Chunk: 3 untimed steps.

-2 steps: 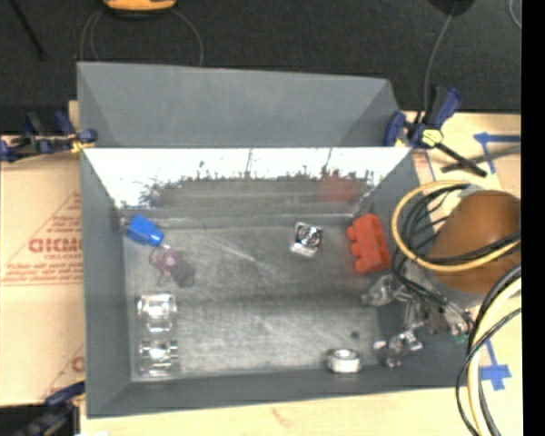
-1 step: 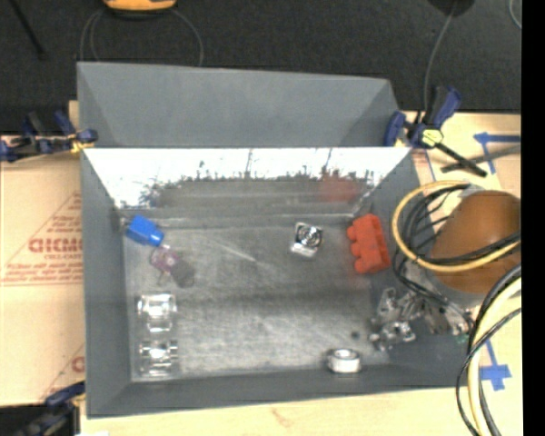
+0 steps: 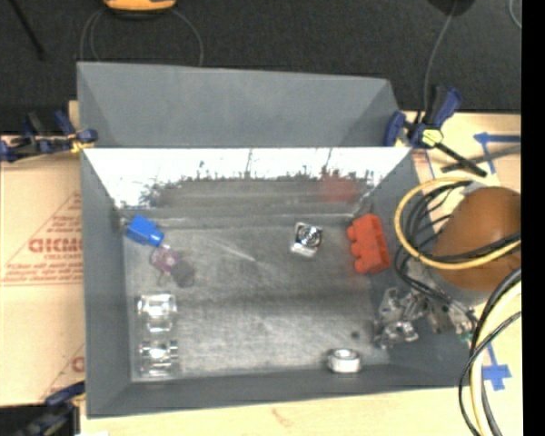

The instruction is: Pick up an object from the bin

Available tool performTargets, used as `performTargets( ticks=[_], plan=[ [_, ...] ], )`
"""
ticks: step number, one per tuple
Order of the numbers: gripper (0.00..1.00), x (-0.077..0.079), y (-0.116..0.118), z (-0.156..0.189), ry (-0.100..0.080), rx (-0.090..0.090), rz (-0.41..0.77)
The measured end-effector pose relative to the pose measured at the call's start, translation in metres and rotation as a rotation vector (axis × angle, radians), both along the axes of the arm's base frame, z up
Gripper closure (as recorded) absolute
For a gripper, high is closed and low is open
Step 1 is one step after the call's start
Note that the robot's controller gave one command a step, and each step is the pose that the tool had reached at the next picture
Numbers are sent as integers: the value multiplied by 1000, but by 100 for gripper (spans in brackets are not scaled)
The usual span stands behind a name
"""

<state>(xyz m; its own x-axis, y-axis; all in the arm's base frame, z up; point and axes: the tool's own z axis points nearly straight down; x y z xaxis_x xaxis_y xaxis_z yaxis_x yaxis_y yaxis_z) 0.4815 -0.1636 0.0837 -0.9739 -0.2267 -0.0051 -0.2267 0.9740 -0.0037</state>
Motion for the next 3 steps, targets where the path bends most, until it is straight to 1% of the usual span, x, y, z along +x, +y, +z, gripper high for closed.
performTargets(
  ticks=[1,2,3],
  plan=[
    [0,0,0,-1,1,0,0],
    [100,-1,0,-1,2,0,1],
    [0,0,0,-1,1,0,2]
  ],
)
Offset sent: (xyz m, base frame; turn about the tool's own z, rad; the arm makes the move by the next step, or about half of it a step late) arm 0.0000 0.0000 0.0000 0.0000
